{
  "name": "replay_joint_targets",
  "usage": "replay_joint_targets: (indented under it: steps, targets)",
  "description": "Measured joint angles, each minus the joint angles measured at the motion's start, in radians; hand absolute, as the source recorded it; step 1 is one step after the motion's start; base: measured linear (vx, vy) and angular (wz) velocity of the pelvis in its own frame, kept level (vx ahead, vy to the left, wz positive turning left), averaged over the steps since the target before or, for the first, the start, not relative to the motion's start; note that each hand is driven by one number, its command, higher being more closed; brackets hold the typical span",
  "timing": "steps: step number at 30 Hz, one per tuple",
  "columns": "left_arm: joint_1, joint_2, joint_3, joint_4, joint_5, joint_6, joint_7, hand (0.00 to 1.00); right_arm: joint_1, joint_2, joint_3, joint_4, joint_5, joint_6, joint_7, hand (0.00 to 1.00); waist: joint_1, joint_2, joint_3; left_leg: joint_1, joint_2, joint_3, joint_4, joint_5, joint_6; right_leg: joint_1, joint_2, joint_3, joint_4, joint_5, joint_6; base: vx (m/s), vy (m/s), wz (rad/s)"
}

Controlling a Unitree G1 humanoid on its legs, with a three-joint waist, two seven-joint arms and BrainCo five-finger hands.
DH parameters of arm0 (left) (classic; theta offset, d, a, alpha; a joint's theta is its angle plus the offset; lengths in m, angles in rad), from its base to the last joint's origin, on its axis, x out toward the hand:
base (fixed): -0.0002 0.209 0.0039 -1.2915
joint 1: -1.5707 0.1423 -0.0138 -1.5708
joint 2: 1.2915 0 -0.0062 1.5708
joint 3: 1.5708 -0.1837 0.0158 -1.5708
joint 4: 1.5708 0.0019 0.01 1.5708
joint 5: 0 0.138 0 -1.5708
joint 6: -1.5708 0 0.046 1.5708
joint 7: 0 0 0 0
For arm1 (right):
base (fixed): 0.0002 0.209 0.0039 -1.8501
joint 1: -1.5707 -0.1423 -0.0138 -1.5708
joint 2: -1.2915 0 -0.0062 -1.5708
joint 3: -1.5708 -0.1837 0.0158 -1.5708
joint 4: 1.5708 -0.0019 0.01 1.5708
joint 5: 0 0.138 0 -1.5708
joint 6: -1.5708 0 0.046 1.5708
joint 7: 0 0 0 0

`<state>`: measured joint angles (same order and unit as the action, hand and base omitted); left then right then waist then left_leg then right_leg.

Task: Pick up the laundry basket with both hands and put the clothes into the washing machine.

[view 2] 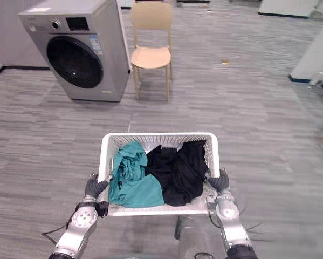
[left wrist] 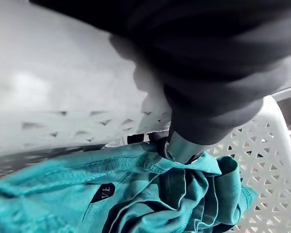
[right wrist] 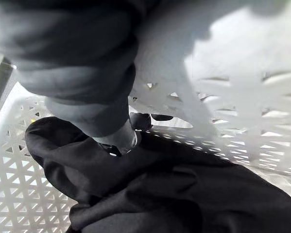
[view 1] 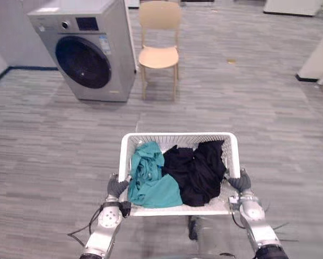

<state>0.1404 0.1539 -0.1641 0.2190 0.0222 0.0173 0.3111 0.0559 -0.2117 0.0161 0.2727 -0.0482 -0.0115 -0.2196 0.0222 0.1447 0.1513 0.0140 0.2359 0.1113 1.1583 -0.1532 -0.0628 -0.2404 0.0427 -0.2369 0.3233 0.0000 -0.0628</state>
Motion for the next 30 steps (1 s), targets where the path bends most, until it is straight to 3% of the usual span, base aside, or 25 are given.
replay_joint_targets:
  steps: [1, 2, 4, 5, 7, 8, 9, 10, 11, 12, 13, 14, 15, 16, 18, 19, 21, 22, 23, 24, 25, 26, 28, 29, 30]
  targets:
    - [0.005, 0.001, 0.000, 0.000, -0.002, 0.000, 0.000, 1.00, 0.008, 0.002, 0.000, -0.017, 0.001, 0.000, -0.003, 1.00, 0.005, -0.008, 0.007, -0.032, 0.017, 0.015, 0.061, -0.018, 0.020, 0.056, 0.006, 0.000, -0.024, -0.016, -0.002, 0.79, -0.138, 0.11]
    - [0.017, 0.005, 0.000, -0.001, -0.007, -0.002, -0.002, 1.00, 0.019, 0.001, 0.000, -0.044, 0.001, -0.003, -0.005, 1.00, 0.018, -0.034, 0.019, -0.094, 0.024, 0.034, 0.087, -0.064, 0.061, 0.165, -0.001, 0.010, -0.083, -0.038, 0.003, 0.62, -0.056, 0.12]
    - [0.017, 0.007, 0.000, -0.004, -0.009, -0.008, -0.003, 1.00, 0.013, -0.001, -0.002, -0.066, 0.000, -0.007, -0.009, 1.00, 0.025, -0.068, 0.021, -0.221, 0.000, 0.056, -0.006, -0.124, 0.083, 0.280, -0.025, 0.021, -0.168, -0.071, 0.019, 0.59, 0.007, 0.09]
    - [0.016, 0.005, 0.000, -0.012, -0.009, -0.010, -0.004, 1.00, 0.003, -0.003, -0.008, -0.065, 0.000, -0.010, -0.012, 1.00, 0.033, -0.085, 0.018, -0.303, -0.043, 0.053, -0.168, -0.134, 0.088, 0.319, -0.050, 0.026, -0.201, -0.086, 0.041, 0.56, 0.129, -0.06]
    - [0.013, -0.001, 0.000, -0.027, -0.008, -0.012, -0.009, 1.00, -0.003, -0.009, -0.015, -0.058, 0.001, -0.013, -0.014, 1.00, 0.050, -0.096, 0.028, -0.368, -0.104, 0.027, -0.492, -0.108, 0.050, 0.375, -0.087, 0.043, -0.238, -0.117, 0.085, 0.56, 0.196, -0.20]
    - [0.024, -0.006, 0.000, -0.029, -0.007, -0.012, -0.009, 1.00, -0.003, -0.011, -0.015, -0.048, 0.001, -0.013, -0.015, 1.00, 0.057, -0.086, 0.025, -0.363, -0.119, -0.004, -0.749, -0.045, -0.029, 0.414, -0.091, 0.057, -0.271, -0.137, 0.117, 0.58, 0.261, -0.35]
    - [0.037, -0.006, 0.001, -0.032, -0.006, -0.011, -0.009, 1.00, -0.005, -0.004, -0.012, -0.028, 0.000, -0.013, -0.015, 1.00, 0.070, -0.068, 0.018, -0.346, -0.114, 0.012, -0.773, 0.074, -0.012, 0.456, -0.086, 0.084, -0.292, -0.153, 0.142, 0.60, 0.261, -0.49]
    - [0.040, -0.001, 0.003, -0.032, -0.005, -0.007, -0.009, 1.00, -0.008, 0.011, -0.013, -0.008, -0.001, -0.012, -0.018, 1.00, 0.079, -0.092, 0.013, -0.338, -0.137, 0.034, -0.747, 0.096, 0.041, 0.475, -0.117, 0.112, -0.292, -0.168, 0.150, 0.65, 0.296, -0.31]
    - [0.036, -0.001, 0.007, -0.036, -0.003, -0.002, -0.009, 1.00, -0.008, 0.014, -0.011, -0.003, -0.001, -0.012, -0.018, 1.00, 0.073, -0.114, 0.001, -0.358, -0.166, 0.043, -0.699, 0.051, 0.083, 0.480, -0.152, 0.112, -0.277, -0.186, 0.175, 0.67, 0.286, 0.01]
    - [0.026, -0.004, 0.003, -0.036, 0.001, -0.001, -0.009, 1.00, -0.012, 0.004, -0.016, -0.001, 0.000, -0.012, -0.018, 1.00, 0.067, -0.119, -0.002, -0.373, -0.189, 0.053, -0.648, -0.004, 0.111, 0.450, -0.184, 0.122, -0.191, -0.209, 0.207, 0.77, 0.343, 0.05]
    - [0.031, -0.006, 0.003, -0.036, 0.010, 0.000, -0.009, 1.00, -0.024, 0.006, -0.017, 0.020, -0.001, -0.012, -0.018, 1.00, 0.069, -0.119, -0.001, -0.343, -0.204, 0.070, -0.635, -0.056, 0.129, 0.359, -0.218, 0.154, 0.037, -0.224, 0.235, 0.59, 0.269, -0.03]
    - [0.032, -0.005, 0.003, -0.036, 0.010, 0.002, -0.009, 1.00, -0.026, 0.008, -0.017, 0.025, -0.002, -0.012, -0.017, 1.00, 0.070, -0.121, -0.001, -0.329, -0.208, 0.076, -0.635, -0.067, 0.130, 0.333, -0.226, 0.165, 0.105, -0.221, 0.250, 0.56, 0.275, -0.12]
    - [0.032, -0.001, 0.003, -0.036, 0.011, 0.011, -0.009, 1.00, -0.025, 0.019, -0.018, 0.047, -0.002, -0.012, -0.016, 1.00, 0.066, -0.132, 0.006, -0.265, -0.237, 0.078, -0.650, -0.097, 0.136, 0.247, -0.257, 0.187, 0.379, -0.180, 0.323, 0.68, 0.282, 0.15]
    - [0.038, 0.011, 0.002, -0.034, 0.013, 0.023, -0.009, 1.00, -0.023, 0.039, -0.019, 0.077, -0.001, -0.011, -0.016, 1.00, 0.052, -0.148, 0.015, -0.140, -0.279, 0.076, -0.713, -0.115, 0.144, 0.182, -0.292, 0.161, 0.658, -0.181, 0.268, 0.68, 0.253, 0.22]
    - [0.037, 0.020, 0.003, -0.031, 0.019, 0.026, -0.009, 1.00, -0.017, 0.047, -0.015, 0.081, -0.002, -0.012, -0.015, 1.00, 0.045, -0.144, 0.015, -0.042, -0.294, 0.066, -0.794, -0.116, 0.145, 0.139, -0.286, 0.134, 0.748, -0.213, 0.211, 0.50, 0.138, 0.15]
    - [0.027, 0.030, 0.002, -0.033, 0.019, 0.024, -0.009, 1.00, -0.014, 0.049, -0.014, 0.081, -0.001, -0.017, -0.009, 1.00, 0.042, -0.135, 0.013, 0.058, -0.297, 0.053, -0.884, -0.114, 0.144, 0.075, -0.267, 0.065, 0.731, -0.243, 0.164, 0.44, 0.094, 0.07]
    - [0.010, 0.043, -0.002, -0.029, 0.019, 0.024, -0.009, 1.00, -0.011, 0.048, -0.015, 0.066, -0.001, -0.020, -0.002, 1.00, 0.025, -0.133, 0.012, 0.139, -0.296, 0.028, -0.964, -0.113, 0.141, -0.013, -0.243, -0.023, 0.584, -0.279, 0.113, 0.60, 0.068, 0.21]
    - [0.005, 0.046, -0.003, -0.028, 0.019, 0.024, -0.009, 1.00, -0.011, 0.046, -0.015, 0.061, -0.001, -0.020, 0.001, 1.00, 0.015, -0.130, 0.013, 0.159, -0.292, 0.018, -0.984, -0.115, 0.138, -0.041, -0.230, -0.042, 0.503, -0.278, 0.108, 0.63, 0.033, 0.47]
    - [-0.005, 0.047, -0.005, -0.025, 0.020, 0.024, -0.013, 1.00, -0.011, 0.043, -0.016, 0.057, -0.001, -0.021, 0.001, 1.00, -0.006, -0.122, 0.018, 0.192, -0.281, 0.004, -1.006, -0.124, 0.120, -0.087, -0.197, -0.059, 0.303, -0.249, 0.107, 0.54, 0.000, 0.51]
    - [-0.009, 0.048, -0.006, -0.019, 0.021, 0.024, -0.021, 1.00, -0.003, 0.044, -0.018, 0.056, -0.001, -0.021, 0.001, 1.00, -0.013, -0.125, 0.018, 0.227, -0.278, 0.000, -1.011, -0.136, 0.099, -0.113, -0.163, -0.061, 0.082, -0.151, 0.110, 0.43, -0.004, 0.39]
    - [-0.008, 0.048, -0.007, -0.018, 0.022, 0.024, -0.022, 1.00, 0.000, 0.043, -0.018, 0.056, -0.001, -0.020, 0.001, 1.00, -0.012, -0.126, 0.018, 0.240, -0.278, 0.000, -1.013, -0.141, 0.091, -0.116, -0.156, -0.059, 0.025, -0.122, 0.107, 0.49, -0.034, 0.31]
    - [-0.004, 0.048, -0.014, -0.012, 0.031, 0.024, -0.023, 1.00, 0.017, 0.043, -0.019, 0.056, -0.001, -0.020, 0.001, 1.00, -0.013, -0.130, 0.017, 0.304, -0.280, -0.008, -1.024, -0.164, 0.052, -0.125, -0.137, -0.045, -0.138, -0.023, 0.105, 0.67, -0.093, 0.41]
    - [0.002, 0.049, -0.024, -0.011, 0.039, 0.024, -0.024, 1.00, 0.046, 0.045, -0.019, 0.056, -0.002, -0.019, 0.001, 1.00, -0.020, -0.149, 0.001, 0.374, -0.286, -0.039, -1.008, -0.190, 0.009, -0.133, -0.130, -0.018, -0.147, 0.065, 0.016, 0.86, -0.144, 0.61]
    - [0.002, 0.043, -0.034, 0.005, 0.042, 0.024, -0.024, 1.00, 0.061, 0.045, -0.029, 0.056, -0.002, -0.016, 0.001, 1.00, -0.035, -0.131, -0.016, 0.378, -0.256, -0.057, -0.946, -0.196, 0.000, -0.136, -0.125, -0.010, -0.081, 0.194, -0.013, 0.80, -0.177, 0.45]
    - [0.001, 0.031, -0.035, 0.030, 0.049, 0.024, -0.025, 1.00, 0.060, 0.040, -0.032, 0.053, -0.001, -0.013, 0.002, 1.00, -0.032, -0.078, -0.037, 0.310, -0.195, -0.052, -0.789, -0.190, -0.007, -0.139, -0.091, -0.035, -0.030, 0.137, -0.009, 0.78, -0.194, 0.34]
